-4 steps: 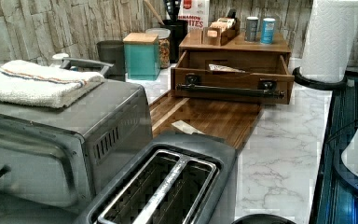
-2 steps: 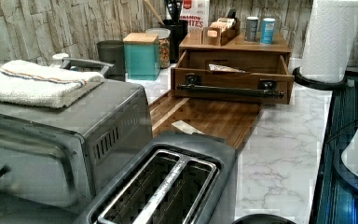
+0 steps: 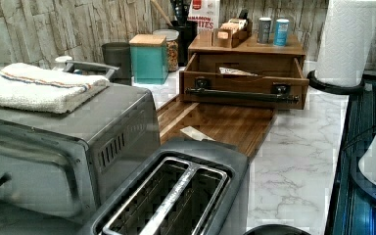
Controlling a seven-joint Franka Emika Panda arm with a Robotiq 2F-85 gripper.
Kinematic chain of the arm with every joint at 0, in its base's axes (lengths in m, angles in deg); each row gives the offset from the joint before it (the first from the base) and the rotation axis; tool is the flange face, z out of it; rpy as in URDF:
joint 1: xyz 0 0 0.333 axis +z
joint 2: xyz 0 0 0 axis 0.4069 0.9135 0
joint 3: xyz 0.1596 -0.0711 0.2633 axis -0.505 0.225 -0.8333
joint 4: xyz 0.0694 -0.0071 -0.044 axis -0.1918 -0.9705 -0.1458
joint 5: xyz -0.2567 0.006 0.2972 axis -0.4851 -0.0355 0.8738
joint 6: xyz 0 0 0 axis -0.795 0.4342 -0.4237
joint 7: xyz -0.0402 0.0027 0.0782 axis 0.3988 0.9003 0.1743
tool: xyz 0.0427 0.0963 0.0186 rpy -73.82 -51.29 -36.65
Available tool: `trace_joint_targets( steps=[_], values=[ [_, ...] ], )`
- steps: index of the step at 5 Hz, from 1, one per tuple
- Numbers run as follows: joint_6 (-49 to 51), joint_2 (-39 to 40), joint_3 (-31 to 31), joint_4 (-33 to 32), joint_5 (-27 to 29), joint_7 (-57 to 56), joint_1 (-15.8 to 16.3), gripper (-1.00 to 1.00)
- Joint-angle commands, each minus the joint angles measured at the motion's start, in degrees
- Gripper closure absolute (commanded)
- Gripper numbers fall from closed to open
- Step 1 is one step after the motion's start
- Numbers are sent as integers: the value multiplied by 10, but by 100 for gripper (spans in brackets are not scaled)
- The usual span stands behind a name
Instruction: Close the drawer.
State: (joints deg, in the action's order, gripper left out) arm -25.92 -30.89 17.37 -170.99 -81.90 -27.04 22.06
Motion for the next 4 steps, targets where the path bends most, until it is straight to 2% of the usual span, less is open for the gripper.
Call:
trace_joint_targets(
  steps=[1, 2, 4],
  values=[
    [-89, -64, -45, -117, -9, -59, 42, 100],
    [-125, -80, -48, -150, 12, -152, 53, 100],
    [-165, -90, -40, -221, 10, -349, 39, 100]
  ],
)
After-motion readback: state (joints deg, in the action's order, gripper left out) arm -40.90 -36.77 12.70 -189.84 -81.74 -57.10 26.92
